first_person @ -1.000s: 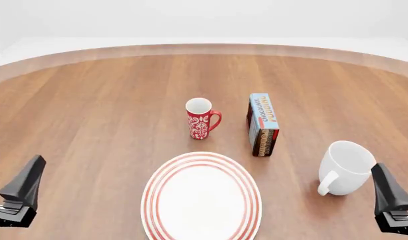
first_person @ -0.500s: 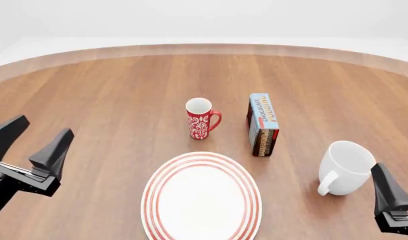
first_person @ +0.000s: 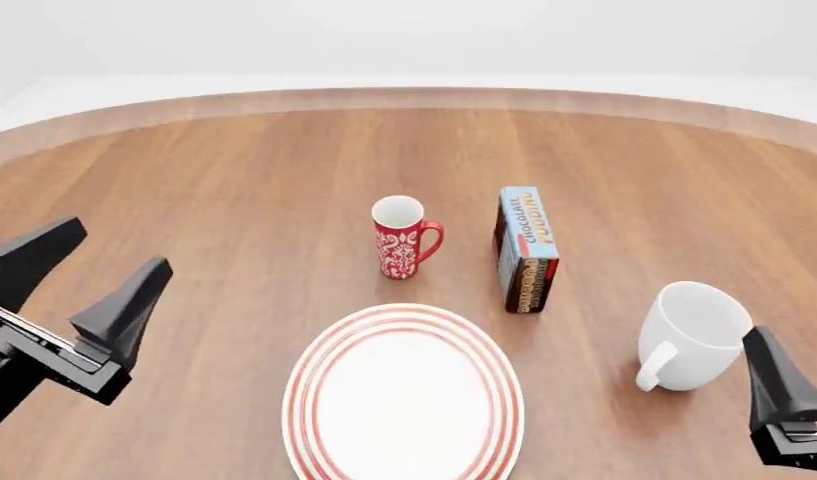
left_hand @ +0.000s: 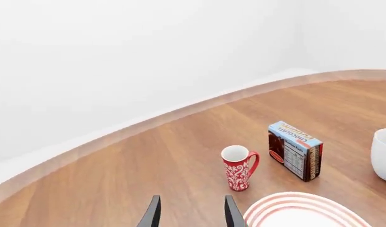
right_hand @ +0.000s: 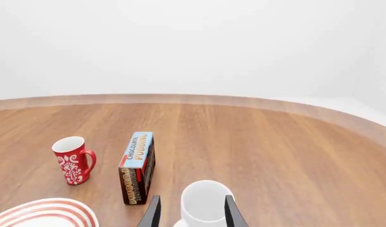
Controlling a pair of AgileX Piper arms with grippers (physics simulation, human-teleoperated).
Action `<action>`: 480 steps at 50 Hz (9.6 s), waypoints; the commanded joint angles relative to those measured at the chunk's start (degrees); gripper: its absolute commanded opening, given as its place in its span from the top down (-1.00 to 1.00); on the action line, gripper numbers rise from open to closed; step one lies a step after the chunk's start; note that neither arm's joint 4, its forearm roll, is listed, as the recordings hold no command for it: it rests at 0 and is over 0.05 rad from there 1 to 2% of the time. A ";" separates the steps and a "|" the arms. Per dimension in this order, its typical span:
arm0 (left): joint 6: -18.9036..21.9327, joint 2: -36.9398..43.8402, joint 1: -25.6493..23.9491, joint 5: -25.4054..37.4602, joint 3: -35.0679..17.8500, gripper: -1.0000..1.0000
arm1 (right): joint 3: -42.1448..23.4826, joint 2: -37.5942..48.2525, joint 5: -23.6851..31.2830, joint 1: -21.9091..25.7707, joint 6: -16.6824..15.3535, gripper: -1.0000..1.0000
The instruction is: Pick up the white mug and put it on the plate, and put the chocolate pudding to the right of the plate.
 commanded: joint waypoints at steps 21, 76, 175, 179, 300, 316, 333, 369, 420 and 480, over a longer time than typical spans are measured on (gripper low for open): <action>1.51 9.51 -8.83 -5.38 -3.82 -1.00 | -0.01 -0.02 0.00 0.02 0.00 -1.00; 2.75 21.57 -23.92 -11.13 -7.75 -1.00 | -0.01 -0.01 0.01 -0.02 0.00 -1.00; -0.55 57.07 -39.07 -15.26 -25.13 -1.00 | 0.03 -0.19 0.11 -0.41 -0.10 -1.00; -0.70 57.91 -39.27 -14.92 -26.07 -1.00 | 0.06 -0.18 0.08 -0.39 -0.22 -1.00; -6.34 77.55 -43.20 -10.14 -46.31 -1.00 | -0.01 -0.28 -0.18 -0.21 0.18 -1.00; -6.85 79.72 -44.48 -9.56 -49.01 -1.00 | 0.03 -0.28 -0.26 -0.12 0.21 -1.00; -7.33 82.13 -44.67 -8.91 -51.44 -1.00 | 0.02 -0.28 -0.33 -0.09 0.26 -1.00; -7.07 87.13 -44.30 -6.78 -56.91 -1.00 | 0.05 -0.30 -0.47 -0.08 0.36 -1.00; -7.35 94.12 -43.34 -3.94 -64.26 -1.00 | 0.05 -0.32 -0.57 -0.28 0.51 -1.00; -7.20 102.33 -42.49 0.92 -73.47 -1.00 | 0.06 -0.16 -0.78 -0.15 0.41 -1.00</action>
